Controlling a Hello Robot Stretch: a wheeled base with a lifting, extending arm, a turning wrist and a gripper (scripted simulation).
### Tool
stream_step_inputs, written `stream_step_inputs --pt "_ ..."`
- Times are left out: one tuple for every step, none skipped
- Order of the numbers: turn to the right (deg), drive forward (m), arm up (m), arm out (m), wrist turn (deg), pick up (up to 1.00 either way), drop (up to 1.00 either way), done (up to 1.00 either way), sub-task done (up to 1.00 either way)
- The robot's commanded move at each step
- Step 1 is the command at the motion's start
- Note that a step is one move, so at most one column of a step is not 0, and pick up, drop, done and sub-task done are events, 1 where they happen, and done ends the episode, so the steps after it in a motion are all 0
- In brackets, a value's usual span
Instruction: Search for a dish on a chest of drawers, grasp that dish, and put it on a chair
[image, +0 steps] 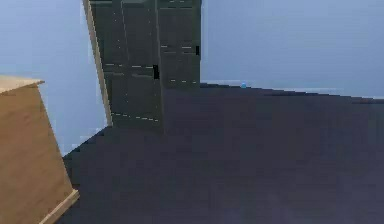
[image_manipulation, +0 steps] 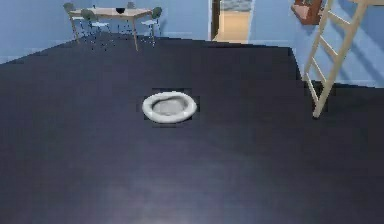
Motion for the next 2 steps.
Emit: stream_step_inputs --pt "0.0 1.0 0.0 0.0 0.0 0.0 0.0 0.0 0.0" --pt "3.0 0.0 0.0 0.0 0.0 0.0 0.0 0.0 0.0"
